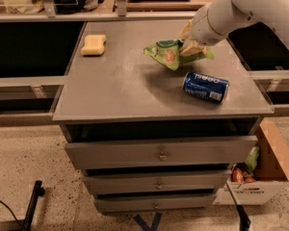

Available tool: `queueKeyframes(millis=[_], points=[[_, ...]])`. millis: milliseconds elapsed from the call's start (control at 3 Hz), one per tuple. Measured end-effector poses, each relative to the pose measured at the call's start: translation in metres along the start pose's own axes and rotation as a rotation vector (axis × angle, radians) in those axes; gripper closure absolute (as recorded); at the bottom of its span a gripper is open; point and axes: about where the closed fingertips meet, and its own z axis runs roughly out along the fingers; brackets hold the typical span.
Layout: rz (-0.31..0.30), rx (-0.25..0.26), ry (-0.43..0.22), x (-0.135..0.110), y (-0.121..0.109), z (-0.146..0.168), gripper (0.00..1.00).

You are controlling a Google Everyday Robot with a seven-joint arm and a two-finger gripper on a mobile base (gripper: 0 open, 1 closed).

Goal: Move green rice chip bag near pepsi can

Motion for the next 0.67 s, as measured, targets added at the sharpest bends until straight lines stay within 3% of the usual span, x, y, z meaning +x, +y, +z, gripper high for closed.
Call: queueKeyframes(millis=[333, 667], points=[[0.006, 0.001, -0.003, 0.0018, 0.0101, -0.0046, 1.0], [0.012, -0.002, -0.006, 0.0035, 0.0171, -0.0048, 0.84]])
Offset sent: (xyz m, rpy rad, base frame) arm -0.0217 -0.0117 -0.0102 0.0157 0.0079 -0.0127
